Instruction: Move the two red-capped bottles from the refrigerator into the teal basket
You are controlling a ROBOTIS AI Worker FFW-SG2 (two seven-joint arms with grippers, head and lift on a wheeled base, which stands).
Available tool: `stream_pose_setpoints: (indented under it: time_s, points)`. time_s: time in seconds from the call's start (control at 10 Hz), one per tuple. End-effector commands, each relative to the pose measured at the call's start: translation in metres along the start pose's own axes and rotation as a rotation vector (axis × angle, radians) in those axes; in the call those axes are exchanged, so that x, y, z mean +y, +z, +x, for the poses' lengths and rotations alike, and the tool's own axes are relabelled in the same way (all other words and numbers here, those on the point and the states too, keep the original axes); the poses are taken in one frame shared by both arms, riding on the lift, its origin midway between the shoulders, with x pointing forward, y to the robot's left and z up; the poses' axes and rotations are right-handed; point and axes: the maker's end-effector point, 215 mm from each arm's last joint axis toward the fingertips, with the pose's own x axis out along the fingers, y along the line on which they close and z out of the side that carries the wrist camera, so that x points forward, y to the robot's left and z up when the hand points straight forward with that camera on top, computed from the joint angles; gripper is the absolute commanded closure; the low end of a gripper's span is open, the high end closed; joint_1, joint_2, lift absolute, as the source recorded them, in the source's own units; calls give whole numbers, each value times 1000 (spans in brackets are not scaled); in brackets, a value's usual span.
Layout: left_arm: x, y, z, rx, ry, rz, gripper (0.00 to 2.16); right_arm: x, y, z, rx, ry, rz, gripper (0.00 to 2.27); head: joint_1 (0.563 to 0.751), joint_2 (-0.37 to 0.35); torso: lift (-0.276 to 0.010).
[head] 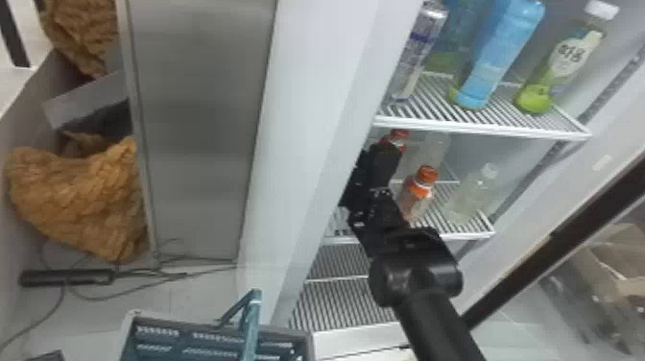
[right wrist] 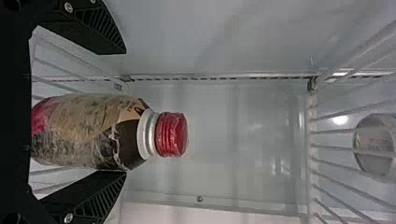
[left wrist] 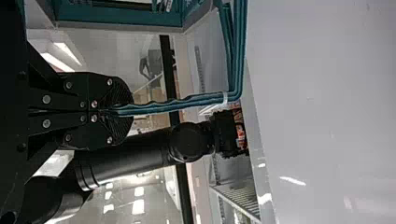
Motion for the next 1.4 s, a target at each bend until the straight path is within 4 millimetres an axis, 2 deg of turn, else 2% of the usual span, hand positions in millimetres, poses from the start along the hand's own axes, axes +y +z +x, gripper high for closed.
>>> stream_pose_setpoints:
  time_s: [0.0, 0.3, 0.4, 0.5, 0.6, 0.9, 1.3]
  points:
    - [0, -1, 1, 3, 0, 0, 1164, 2, 0, 6, 10, 2, -4, 88, 695, -340, -224]
    - [0, 1, 1, 0, -2, 0, 1164, 2, -1, 9, 25, -1, -10, 96, 695, -334, -224]
    - [0, 1, 1, -2, -4, -2, 1164, 2, -6, 9, 34, -4, -11, 208, 695, -332, -224]
    - [0, 0, 1, -2, -5, -5, 1164, 1, -9, 9, 45, -5, 0, 622, 695, -333, -224]
    - [1, 0, 0, -4, -6, -6, 1164, 2, -8, 8, 43, -6, 0, 898, 695, -333, -224]
    - [0, 2, -1, -10, -10, -6, 1164, 3, 0, 3, 15, -4, -11, 895, 695, -333, -224]
    - [0, 1, -2, -11, -10, -11, 1164, -3, 44, -18, -84, -20, -78, 894, 695, -336, -224]
